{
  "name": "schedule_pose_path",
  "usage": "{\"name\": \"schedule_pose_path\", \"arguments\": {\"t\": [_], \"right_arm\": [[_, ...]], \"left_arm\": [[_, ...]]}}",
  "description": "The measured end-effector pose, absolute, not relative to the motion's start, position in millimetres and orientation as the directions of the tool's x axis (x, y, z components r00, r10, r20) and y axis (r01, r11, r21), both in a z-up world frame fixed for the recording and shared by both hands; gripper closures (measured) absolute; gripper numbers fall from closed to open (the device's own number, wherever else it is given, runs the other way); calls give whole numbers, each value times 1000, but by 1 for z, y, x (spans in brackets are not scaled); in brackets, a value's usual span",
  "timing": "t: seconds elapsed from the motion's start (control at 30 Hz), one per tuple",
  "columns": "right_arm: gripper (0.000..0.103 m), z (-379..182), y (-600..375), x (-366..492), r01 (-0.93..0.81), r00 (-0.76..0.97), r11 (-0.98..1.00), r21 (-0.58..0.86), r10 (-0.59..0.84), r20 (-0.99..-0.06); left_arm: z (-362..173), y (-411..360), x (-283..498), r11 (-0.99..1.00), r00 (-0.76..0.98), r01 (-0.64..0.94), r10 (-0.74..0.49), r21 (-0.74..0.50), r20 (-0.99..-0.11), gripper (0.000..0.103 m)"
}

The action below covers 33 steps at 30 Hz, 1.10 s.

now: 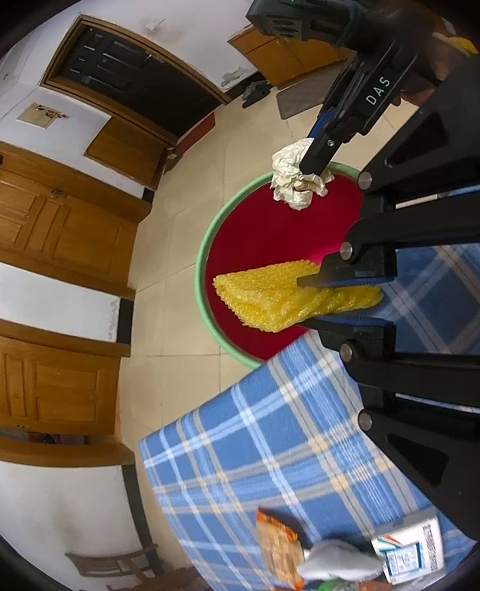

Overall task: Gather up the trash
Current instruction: 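Carry both items over the red bucket and open both tools to drop them, then move both open tools back over the table items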

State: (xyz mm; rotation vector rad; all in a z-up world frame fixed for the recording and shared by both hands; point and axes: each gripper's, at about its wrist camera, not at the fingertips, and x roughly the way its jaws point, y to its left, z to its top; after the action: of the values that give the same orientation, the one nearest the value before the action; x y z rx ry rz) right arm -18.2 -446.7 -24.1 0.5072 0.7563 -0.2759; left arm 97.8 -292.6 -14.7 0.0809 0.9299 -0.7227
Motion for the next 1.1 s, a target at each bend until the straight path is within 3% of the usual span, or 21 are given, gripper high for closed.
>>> {"name": "schedule_pose_path", "arguments": {"t": [0.07,0.2,0.37,0.47,1.1], "right_arm": [[65,-26,-448,-18,416,697,844,339,-57,-714],[63,-28,-451,-18,417,695,841,343,-52,-717],[57,-29,-452,-18,414,699,839,353,-45,-714],[49,-27,-451,-18,415,702,838,354,-48,-710],[48,0,-418,-24,337,743,868,365,-7,-670]], "left_arm": [[-18,-296,99,767,380,596,-530,-237,-758,88],[-21,-299,101,777,383,586,-517,-231,-766,68],[-20,-296,101,786,389,574,-510,-231,-767,68],[-16,-290,100,795,400,560,-507,-234,-764,68],[8,-202,97,888,522,387,-433,-249,-735,67]]}}
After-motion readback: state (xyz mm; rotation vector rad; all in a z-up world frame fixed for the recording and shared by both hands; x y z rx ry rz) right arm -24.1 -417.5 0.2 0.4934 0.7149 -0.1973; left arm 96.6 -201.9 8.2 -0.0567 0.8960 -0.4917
